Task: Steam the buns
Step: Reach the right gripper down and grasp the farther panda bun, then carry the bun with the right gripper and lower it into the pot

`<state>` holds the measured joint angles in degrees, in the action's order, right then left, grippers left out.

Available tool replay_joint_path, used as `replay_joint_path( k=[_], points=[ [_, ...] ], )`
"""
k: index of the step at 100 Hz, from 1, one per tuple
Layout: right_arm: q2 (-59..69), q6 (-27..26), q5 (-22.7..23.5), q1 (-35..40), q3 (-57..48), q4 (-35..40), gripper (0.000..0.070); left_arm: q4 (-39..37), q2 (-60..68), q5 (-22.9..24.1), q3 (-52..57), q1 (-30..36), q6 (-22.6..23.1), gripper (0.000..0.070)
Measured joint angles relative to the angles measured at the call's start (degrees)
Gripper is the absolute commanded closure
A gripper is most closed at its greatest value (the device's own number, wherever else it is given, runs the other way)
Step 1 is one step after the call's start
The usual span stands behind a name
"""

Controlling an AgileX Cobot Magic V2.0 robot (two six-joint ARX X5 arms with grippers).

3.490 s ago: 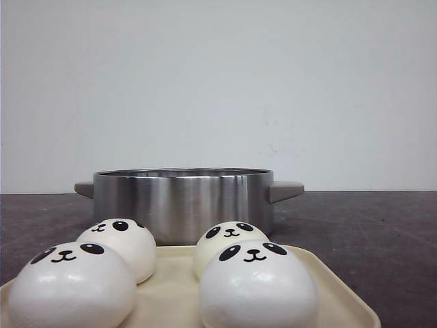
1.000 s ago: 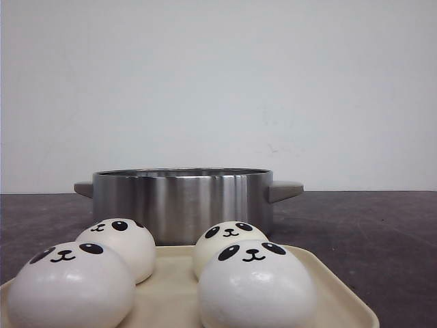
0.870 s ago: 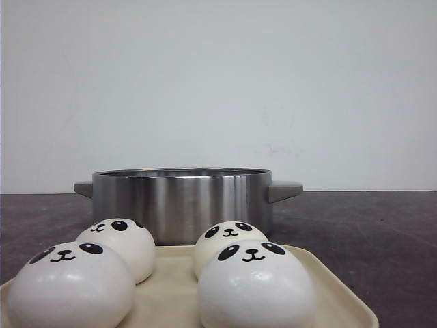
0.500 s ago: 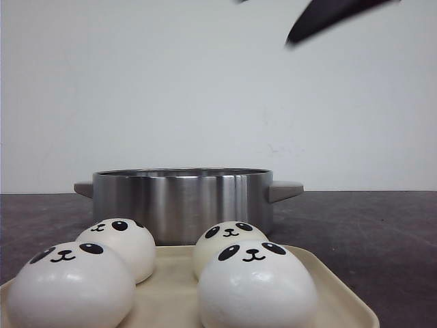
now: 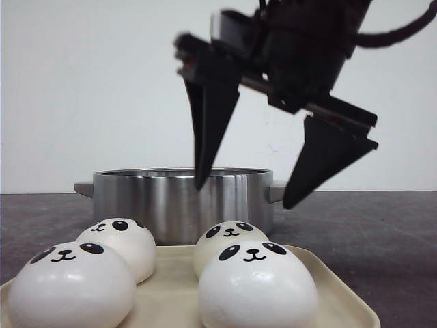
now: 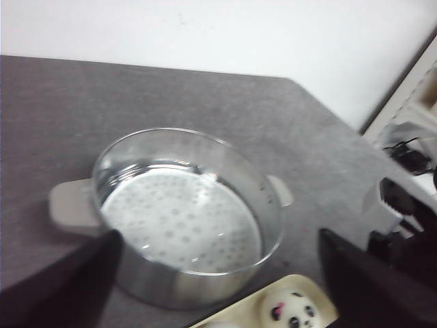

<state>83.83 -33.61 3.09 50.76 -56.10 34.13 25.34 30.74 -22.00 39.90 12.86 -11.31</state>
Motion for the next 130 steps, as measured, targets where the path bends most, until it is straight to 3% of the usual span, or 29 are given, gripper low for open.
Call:
replay_joint_path(
  k=[17,36,63,74,84,87,93,130],
  points=[
    [2.2,-1.4,0.8,-1.5,0.0,-2.5,0.0121,2.9,0.0,5.6,0.0,2.4,2.0,0.0],
    [5.0,-3.4,4.0,-2.6,0.0,-5.0,0.0192,2.8,-0.7,6.5,0.0,4.7,3.6,0.0],
    [10.4,-4.9,4.8,-3.8,0.0,-5.0,0.0199,2.8,-0.8,6.7,0.0,7.0,4.2,0.0],
    [11.7,-5.8,5.0,-4.0,-0.6,-6.0,0.0317,2.8,-0.8,6.7,0.0,8.0,4.1,0.0],
    [12.6,-6.7,5.0,-4.2,-1.1,-6.2,0.0351,2.8,-0.8,6.7,0.0,8.7,4.1,0.0],
    [12.6,-6.9,5.1,-4.3,-1.1,-6.2,0.0436,2.8,-0.8,6.7,0.0,8.9,4.1,0.0],
    [12.7,-7.2,5.3,-4.4,-1.1,-6.1,0.07,3.0,-0.8,6.7,0.0,9.3,4.1,0.0],
    [5.4,-5.8,4.8,-2.0,-4.2,-3.1,0.0694,3.4,-0.8,8.6,0.0,9.9,4.2,0.0]
  ],
)
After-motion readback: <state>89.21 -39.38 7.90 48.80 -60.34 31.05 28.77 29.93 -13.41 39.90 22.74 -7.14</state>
